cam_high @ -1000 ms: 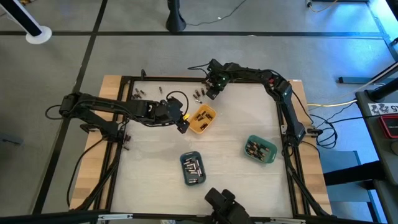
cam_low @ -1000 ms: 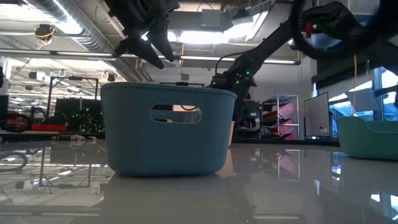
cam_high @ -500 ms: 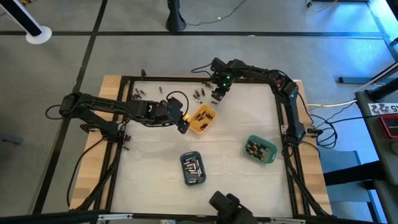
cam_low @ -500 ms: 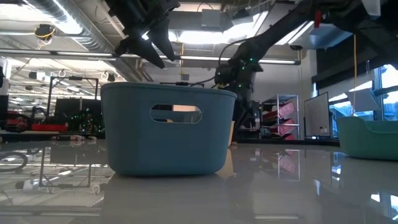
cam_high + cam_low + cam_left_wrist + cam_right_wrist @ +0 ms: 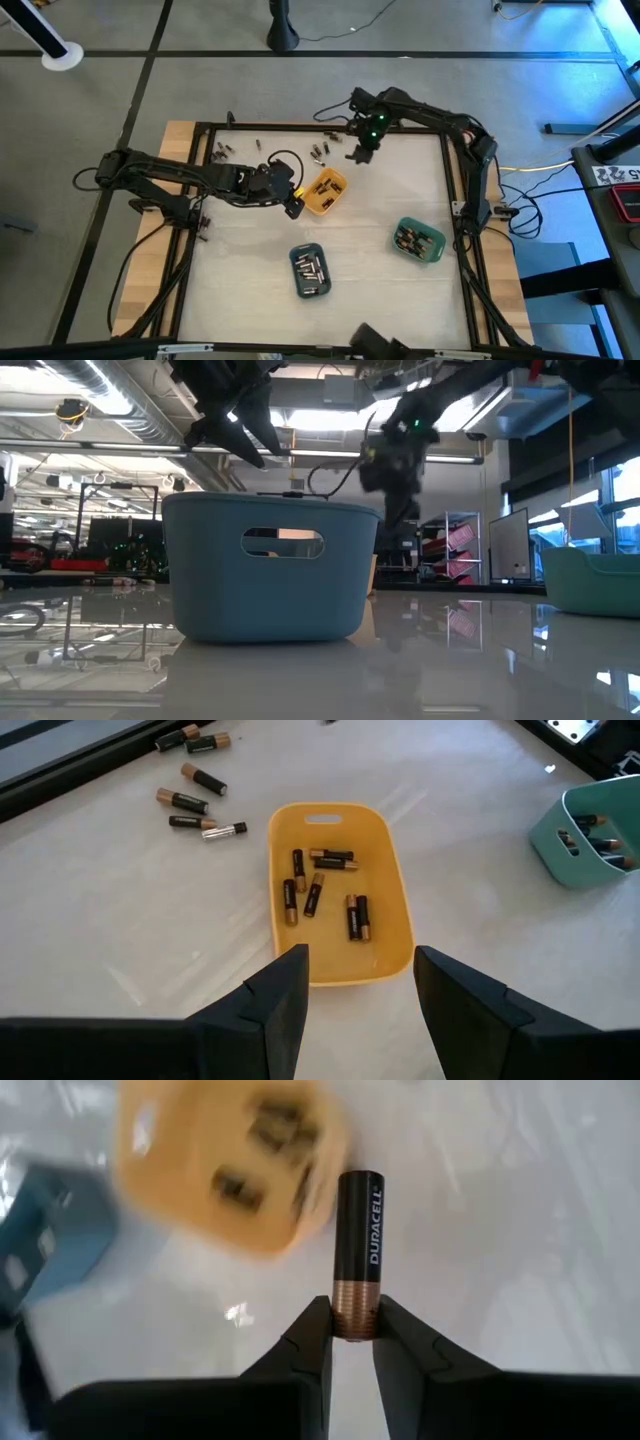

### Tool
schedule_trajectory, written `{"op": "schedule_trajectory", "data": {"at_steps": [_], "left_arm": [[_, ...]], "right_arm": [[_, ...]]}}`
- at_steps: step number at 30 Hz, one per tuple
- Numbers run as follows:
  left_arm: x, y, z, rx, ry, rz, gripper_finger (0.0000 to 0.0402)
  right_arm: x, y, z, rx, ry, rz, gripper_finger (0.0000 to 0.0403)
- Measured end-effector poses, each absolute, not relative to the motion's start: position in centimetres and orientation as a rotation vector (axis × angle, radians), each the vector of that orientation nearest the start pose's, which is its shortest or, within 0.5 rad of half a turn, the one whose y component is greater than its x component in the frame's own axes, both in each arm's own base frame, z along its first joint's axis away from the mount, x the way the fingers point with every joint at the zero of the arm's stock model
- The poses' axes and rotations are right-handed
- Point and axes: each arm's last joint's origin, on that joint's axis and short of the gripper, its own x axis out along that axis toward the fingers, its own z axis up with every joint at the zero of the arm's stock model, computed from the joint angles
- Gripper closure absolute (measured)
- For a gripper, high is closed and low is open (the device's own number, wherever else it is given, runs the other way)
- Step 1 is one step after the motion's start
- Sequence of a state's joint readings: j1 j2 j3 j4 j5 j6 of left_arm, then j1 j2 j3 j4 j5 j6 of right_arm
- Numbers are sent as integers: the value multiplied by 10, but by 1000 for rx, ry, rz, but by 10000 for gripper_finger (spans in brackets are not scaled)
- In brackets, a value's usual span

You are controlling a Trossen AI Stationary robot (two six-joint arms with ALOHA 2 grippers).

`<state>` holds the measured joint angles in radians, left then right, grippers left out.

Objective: Sort batteries
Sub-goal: Put the black battery into the green bin

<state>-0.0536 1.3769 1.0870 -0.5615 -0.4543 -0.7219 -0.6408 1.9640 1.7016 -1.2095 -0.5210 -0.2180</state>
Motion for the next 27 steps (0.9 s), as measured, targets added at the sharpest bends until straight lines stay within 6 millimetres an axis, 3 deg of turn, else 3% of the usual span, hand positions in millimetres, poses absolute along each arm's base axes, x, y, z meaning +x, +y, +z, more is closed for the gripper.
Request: {"op": "schedule_trajectory", "data": {"at_steps": [5,11,15,18,22,27], "left_arm": [[283,-2,279,-443,648,656,229],[283,-5,280,-406,638,673,229],[283,-9,280,-379,639,658,229],[283,-10,281,-361,632,647,229],[286,-11,284,-342,606,627,229],[288,-12,286,-352,578,615,229]], "right_arm": [[301,-167,288,581,1268,86,353],[261,-87,301,548,1390,46,350],[216,-38,286,574,1460,-38,349],[182,-14,268,641,1458,-108,348],[156,-2,240,758,1403,-210,347],[139,3,208,863,1440,-253,346]]}}
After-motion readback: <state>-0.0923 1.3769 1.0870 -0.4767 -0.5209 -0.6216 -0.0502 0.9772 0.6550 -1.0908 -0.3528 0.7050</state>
